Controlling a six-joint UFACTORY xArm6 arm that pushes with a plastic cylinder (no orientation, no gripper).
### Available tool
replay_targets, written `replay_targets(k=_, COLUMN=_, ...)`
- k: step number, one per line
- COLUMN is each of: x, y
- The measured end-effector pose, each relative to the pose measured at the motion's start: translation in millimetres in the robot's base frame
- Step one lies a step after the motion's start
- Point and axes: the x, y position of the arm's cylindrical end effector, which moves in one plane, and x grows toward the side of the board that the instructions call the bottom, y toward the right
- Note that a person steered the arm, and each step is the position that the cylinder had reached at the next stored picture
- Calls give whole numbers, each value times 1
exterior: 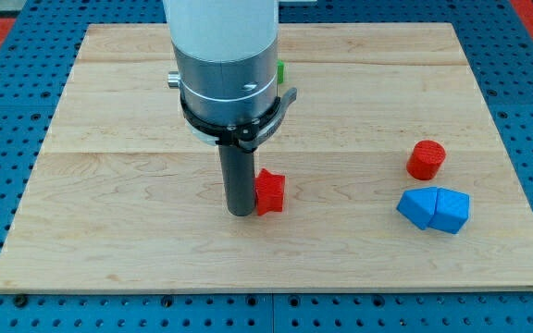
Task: Move the red star closer to the red circle
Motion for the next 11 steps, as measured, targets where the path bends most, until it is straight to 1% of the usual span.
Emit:
replay_targets(k=1, x=33, y=-7)
replay_targets(k=2, x=23, y=44)
replay_targets(k=3, x=-19, y=51)
replay_targets(k=4, x=1, y=24)
replay_targets(k=5, x=14, y=-31)
replay_targets(k=6, x=-42, y=-5)
replay_targets(k=7, x=-74, y=34)
replay_targets(k=8, x=-85, y=35)
replay_targets(k=9, x=-109, y=39)
replay_targets(k=10, x=-120, y=48)
replay_targets(k=11, x=-140, y=62)
